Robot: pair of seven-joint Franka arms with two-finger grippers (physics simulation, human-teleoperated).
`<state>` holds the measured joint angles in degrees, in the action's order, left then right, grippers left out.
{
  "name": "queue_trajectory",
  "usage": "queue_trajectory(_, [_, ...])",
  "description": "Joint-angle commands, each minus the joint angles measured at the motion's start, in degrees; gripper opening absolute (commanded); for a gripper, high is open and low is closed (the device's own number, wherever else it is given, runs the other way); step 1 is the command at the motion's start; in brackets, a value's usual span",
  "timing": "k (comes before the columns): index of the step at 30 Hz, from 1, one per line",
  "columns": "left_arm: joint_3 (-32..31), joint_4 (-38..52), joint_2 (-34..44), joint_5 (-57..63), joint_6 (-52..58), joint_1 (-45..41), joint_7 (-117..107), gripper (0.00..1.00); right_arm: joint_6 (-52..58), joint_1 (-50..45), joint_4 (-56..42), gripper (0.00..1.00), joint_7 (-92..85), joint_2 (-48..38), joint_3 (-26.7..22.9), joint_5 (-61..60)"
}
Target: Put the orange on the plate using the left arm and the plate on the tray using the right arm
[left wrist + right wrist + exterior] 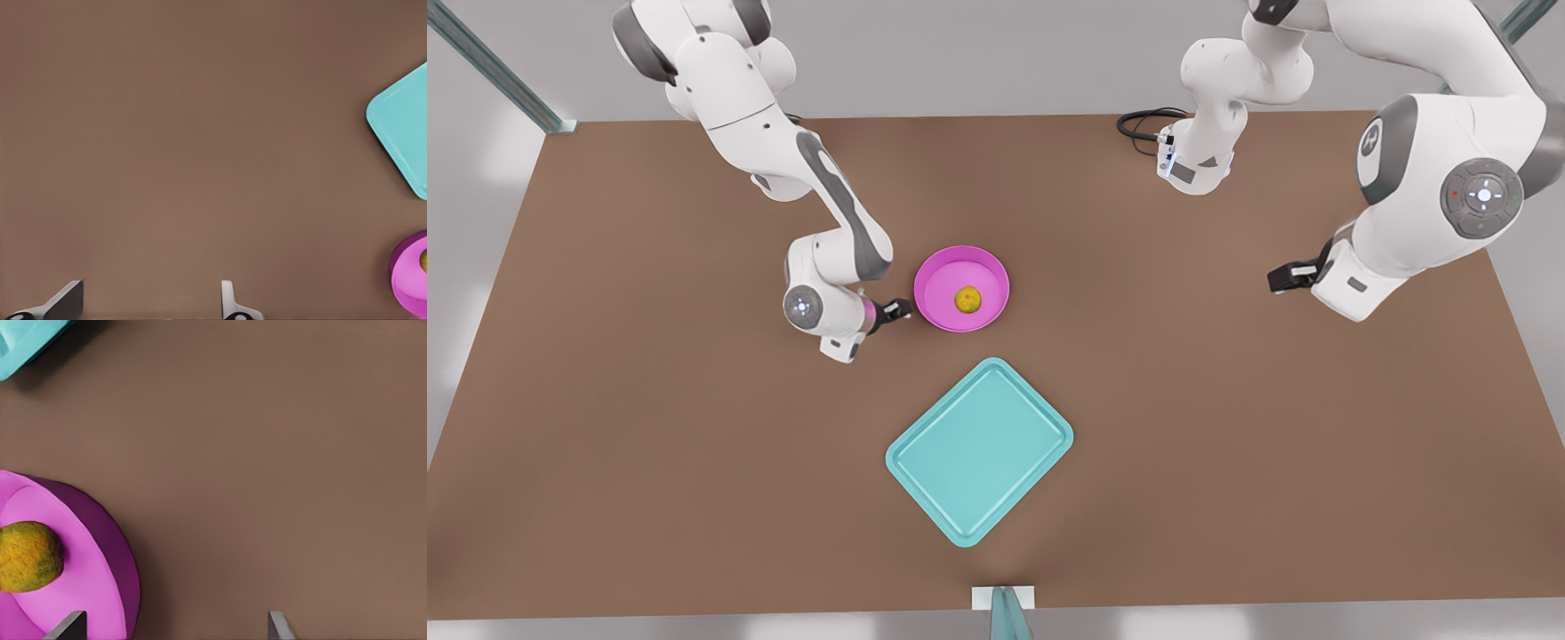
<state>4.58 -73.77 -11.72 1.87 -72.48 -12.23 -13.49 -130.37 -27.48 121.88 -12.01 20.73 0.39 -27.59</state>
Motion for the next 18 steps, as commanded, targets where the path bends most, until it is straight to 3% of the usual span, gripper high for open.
queue_trajectory(1, [0.1,0.0,-0.1,0.1,0.4,0.0,6.3,1.0,1.9,-0.6,-1.2,1.0,-2.4,1.0,0.0,-0.4])
queue_trajectory(18, [0.1,0.0,-0.1,0.2,0.5,0.0,6.3,1.0,2.8,-1.1,-3.5,1.0,-5.0,7.0,5.1,-1.9])
